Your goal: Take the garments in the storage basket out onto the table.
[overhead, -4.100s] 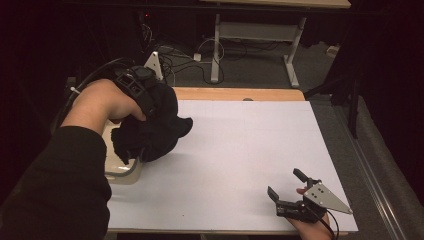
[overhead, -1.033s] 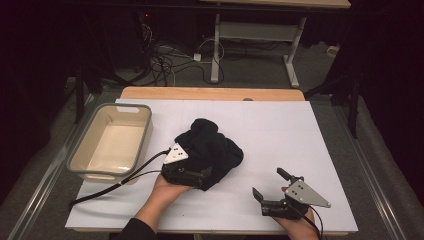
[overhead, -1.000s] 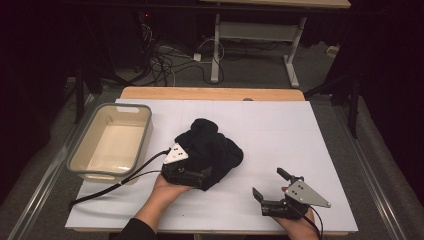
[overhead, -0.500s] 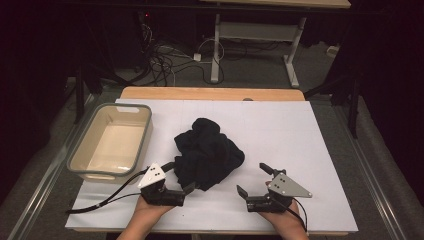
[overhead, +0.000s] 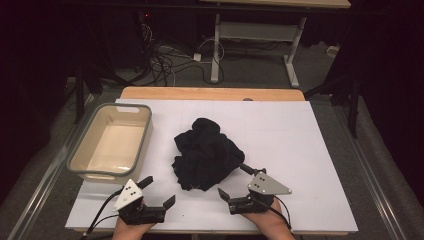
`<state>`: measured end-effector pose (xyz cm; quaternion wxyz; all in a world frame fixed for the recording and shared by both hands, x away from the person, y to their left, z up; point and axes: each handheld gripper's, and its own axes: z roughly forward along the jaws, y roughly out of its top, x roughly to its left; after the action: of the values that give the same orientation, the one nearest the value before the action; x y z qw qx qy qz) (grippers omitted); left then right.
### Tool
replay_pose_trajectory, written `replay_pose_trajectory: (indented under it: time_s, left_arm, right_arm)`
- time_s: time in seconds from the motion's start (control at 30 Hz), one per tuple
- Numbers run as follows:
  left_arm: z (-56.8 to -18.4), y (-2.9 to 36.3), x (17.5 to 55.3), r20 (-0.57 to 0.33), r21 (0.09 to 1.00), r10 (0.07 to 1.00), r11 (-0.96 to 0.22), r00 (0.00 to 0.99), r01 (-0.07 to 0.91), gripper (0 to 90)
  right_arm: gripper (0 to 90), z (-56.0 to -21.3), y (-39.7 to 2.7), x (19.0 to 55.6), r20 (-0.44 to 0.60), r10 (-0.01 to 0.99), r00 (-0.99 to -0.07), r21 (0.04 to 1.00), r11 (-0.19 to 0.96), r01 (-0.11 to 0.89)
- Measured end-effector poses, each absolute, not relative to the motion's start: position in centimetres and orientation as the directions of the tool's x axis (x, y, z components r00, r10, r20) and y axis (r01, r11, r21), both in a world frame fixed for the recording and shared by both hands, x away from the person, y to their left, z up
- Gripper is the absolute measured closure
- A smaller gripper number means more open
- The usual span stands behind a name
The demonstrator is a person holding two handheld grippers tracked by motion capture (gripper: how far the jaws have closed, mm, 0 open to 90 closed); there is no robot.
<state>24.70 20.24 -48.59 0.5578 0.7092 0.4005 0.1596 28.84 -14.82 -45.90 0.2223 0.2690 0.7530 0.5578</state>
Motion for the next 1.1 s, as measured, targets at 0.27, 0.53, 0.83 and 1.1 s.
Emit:
replay_pose_trajectory:
  time_s: [0.27,0.53,0.83,1.1]
  left_arm:
    - [-48.2,20.0,26.5,-0.115,0.919,0.73,-0.18,0.673,0.352,0.0]
    - [-48.6,19.3,27.6,-0.117,0.906,0.694,-0.218,0.71,0.363,0.0]
    - [-48.6,19.5,27.4,-0.117,0.917,0.694,-0.2,0.711,0.346,0.0]
    - [-48.7,19.5,27.2,-0.109,0.921,0.691,-0.201,0.714,0.334,0.0]
  right_arm:
    - [8.8,-44.6,-10.5,29.6,-0.052,0.657,-0.752,0.943,0.279,0.179]
    - [24.6,-44.4,-5.5,30.9,-0.099,0.723,-0.684,0.91,0.344,0.232]
    - [42.0,-44.1,-3.2,31.8,-0.159,0.772,-0.616,0.88,0.393,0.266]
    - [68.5,-44.4,-3.6,31.6,-0.162,0.795,-0.585,0.867,0.397,0.3]
